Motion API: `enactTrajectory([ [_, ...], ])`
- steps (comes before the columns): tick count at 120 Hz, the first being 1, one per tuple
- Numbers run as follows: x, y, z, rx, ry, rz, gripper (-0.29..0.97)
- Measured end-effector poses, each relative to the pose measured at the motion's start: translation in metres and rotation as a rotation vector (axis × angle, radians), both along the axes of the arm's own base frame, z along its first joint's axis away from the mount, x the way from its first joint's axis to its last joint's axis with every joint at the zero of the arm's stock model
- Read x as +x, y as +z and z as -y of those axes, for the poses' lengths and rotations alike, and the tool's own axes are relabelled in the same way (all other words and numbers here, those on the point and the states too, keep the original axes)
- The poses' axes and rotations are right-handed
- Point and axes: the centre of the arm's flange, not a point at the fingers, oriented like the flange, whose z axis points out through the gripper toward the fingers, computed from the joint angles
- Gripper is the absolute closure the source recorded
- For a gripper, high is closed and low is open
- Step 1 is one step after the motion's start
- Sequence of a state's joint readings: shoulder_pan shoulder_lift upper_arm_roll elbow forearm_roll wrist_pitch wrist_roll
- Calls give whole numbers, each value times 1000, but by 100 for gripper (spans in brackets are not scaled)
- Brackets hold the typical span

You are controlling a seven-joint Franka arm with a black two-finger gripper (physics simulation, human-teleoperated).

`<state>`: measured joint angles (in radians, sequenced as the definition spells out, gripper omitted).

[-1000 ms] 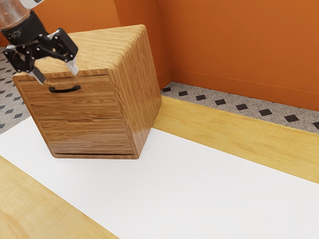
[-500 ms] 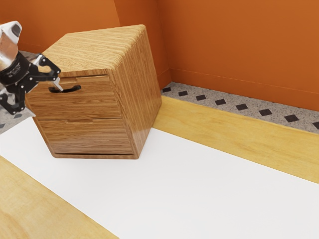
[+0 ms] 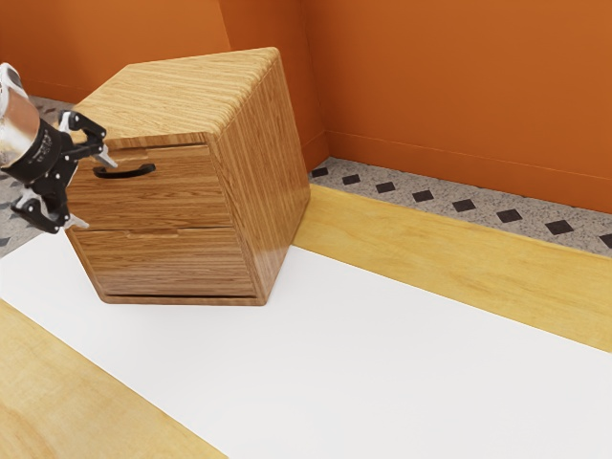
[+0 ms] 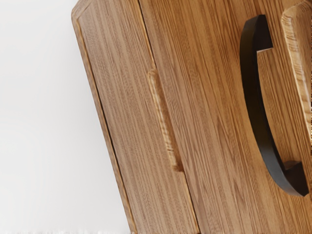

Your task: Pull the drawer handle with one arm to open the drawer

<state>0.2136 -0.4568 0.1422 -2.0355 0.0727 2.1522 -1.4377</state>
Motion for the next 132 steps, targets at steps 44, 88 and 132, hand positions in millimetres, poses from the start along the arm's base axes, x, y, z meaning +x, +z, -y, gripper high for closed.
enactTrajectory([
  [44, 12, -14, -19, -70, 146, 69, 0],
  [88, 29, -33, -35, -100, 225, 115, 0],
  [132, 39, -44, -43, -112, 265, 142, 0],
])
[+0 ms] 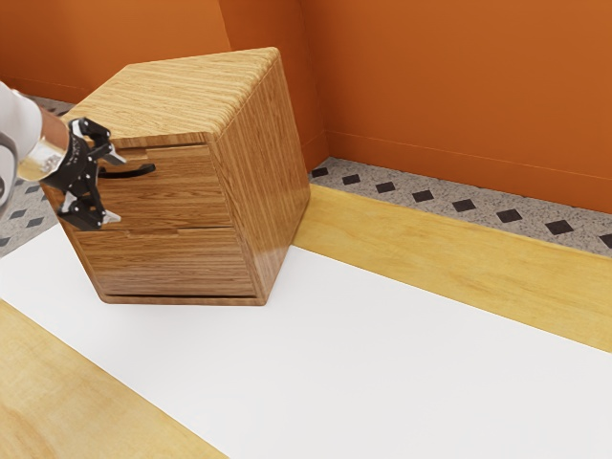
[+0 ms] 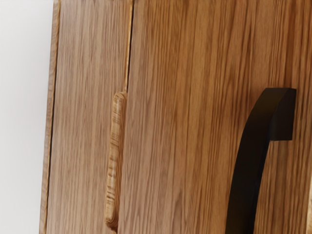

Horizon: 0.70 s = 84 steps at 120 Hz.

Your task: Pull the drawer handle with one arm to open the drawer

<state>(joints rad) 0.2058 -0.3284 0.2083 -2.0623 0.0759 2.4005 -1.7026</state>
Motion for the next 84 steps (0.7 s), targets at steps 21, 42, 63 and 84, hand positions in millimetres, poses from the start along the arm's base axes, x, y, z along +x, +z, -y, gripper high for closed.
enactTrajectory([
  [21, 4, -11, -4, -12, 16, -12, 0],
  [42, 7, -19, -6, -20, 25, -22, 0],
  [63, -10, -19, 4, -32, 20, -2, 0],
  [84, -31, -24, 10, -42, 22, 3, 0],
])
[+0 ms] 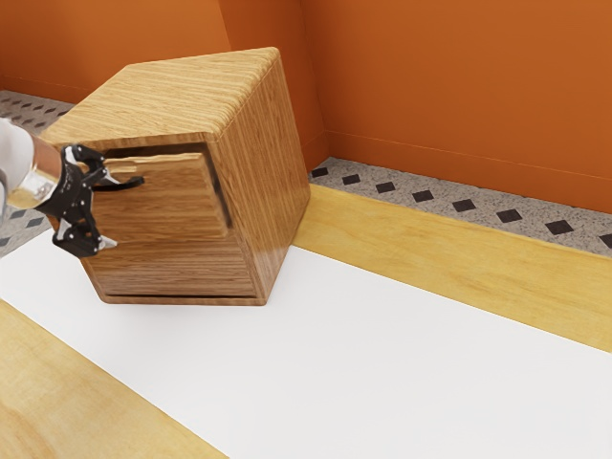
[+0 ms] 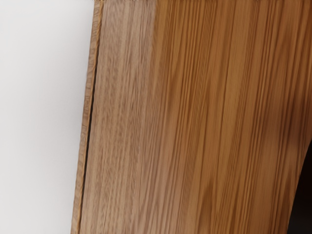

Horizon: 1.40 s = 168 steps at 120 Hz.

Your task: Pull the drawer handle with one arm to open the drawer

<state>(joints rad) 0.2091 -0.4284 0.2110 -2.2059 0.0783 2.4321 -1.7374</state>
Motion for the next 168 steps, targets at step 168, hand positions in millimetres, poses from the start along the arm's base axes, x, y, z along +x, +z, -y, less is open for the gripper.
enactTrajectory([
  [168, -152, 9, 105, 139, 10, 57, 0],
])
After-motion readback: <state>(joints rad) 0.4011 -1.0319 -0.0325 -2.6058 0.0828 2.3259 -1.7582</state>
